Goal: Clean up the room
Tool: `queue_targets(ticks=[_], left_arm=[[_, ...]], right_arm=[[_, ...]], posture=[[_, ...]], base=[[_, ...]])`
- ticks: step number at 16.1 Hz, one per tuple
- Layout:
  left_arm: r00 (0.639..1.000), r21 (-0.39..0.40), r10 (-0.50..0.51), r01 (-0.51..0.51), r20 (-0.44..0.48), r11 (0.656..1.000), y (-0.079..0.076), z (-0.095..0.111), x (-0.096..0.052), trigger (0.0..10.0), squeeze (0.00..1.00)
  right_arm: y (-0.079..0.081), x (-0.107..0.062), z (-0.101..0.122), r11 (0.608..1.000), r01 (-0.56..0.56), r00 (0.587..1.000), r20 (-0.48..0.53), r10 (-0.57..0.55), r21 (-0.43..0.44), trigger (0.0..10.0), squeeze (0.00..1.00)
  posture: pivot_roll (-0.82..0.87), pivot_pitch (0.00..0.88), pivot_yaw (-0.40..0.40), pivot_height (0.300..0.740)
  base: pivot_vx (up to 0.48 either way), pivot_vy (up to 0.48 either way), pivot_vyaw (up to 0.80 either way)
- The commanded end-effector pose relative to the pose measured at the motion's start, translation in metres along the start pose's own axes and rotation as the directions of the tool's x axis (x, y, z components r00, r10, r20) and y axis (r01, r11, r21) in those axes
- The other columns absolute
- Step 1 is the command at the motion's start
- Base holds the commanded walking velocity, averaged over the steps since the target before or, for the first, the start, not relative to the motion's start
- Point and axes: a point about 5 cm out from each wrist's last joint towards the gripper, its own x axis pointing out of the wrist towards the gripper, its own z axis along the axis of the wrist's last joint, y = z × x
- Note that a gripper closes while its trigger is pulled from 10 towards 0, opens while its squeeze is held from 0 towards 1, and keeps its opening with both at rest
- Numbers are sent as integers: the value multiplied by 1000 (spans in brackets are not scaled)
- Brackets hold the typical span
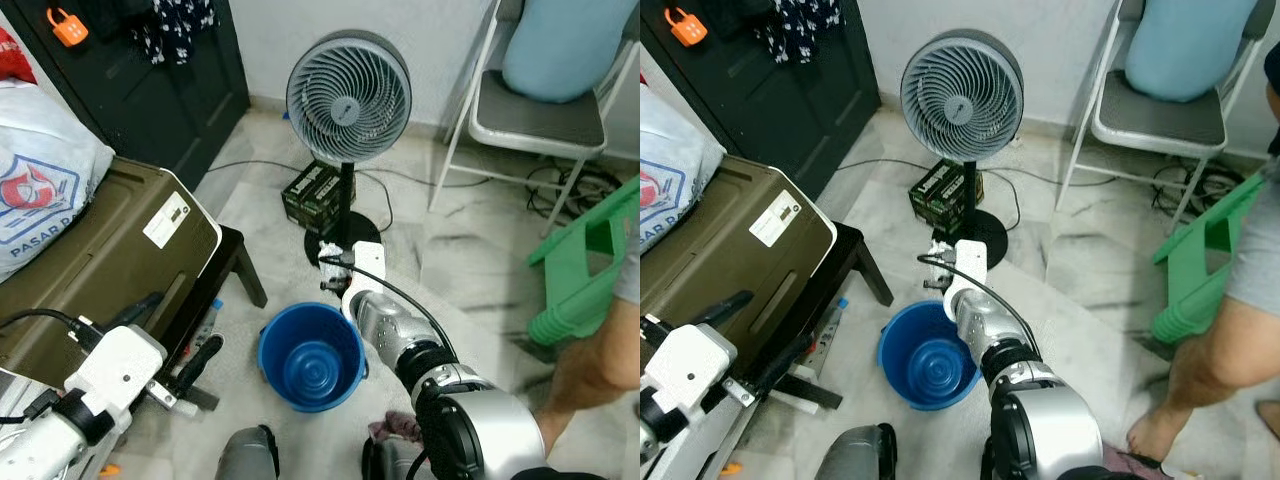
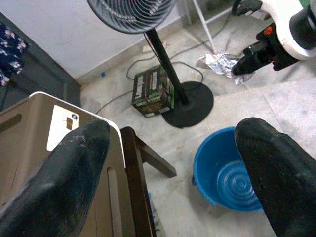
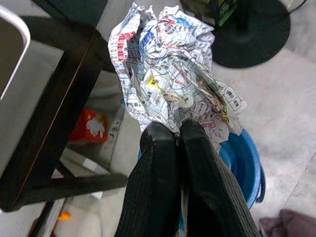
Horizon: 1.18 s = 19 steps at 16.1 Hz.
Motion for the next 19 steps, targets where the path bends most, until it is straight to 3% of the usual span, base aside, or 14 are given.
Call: queue_targets(ticks=[1, 6, 14, 19], left_arm=[[1000, 8, 2, -2, -15, 1000, 4, 1, -4, 10000, 0], [999, 9, -15, 16, -33, 1000, 1, 4, -9, 10000, 0], [999, 4, -16, 16, -34, 1000, -2, 7, -8, 10000, 0], [999, 9, -20, 21, -32, 1000, -3, 9, -7, 10000, 0]], right_arm=[[51, 2, -8, 991, -131, 991, -37, 131, 10, 10000, 0], [72, 0, -21, 972, -231, 969, -81, 234, 43, 10000, 0], [74, 0, -22, 964, -261, 962, -75, 264, 47, 10000, 0], [78, -2, -37, 963, -264, 956, -117, 268, 50, 10000, 0]], posture=[[319, 228, 92, 740], [326, 245, 101, 740], [329, 250, 97, 740], [336, 256, 99, 740]], base=[[0, 0, 0], [0, 0, 0], [0, 0, 0], [0, 0, 0]])
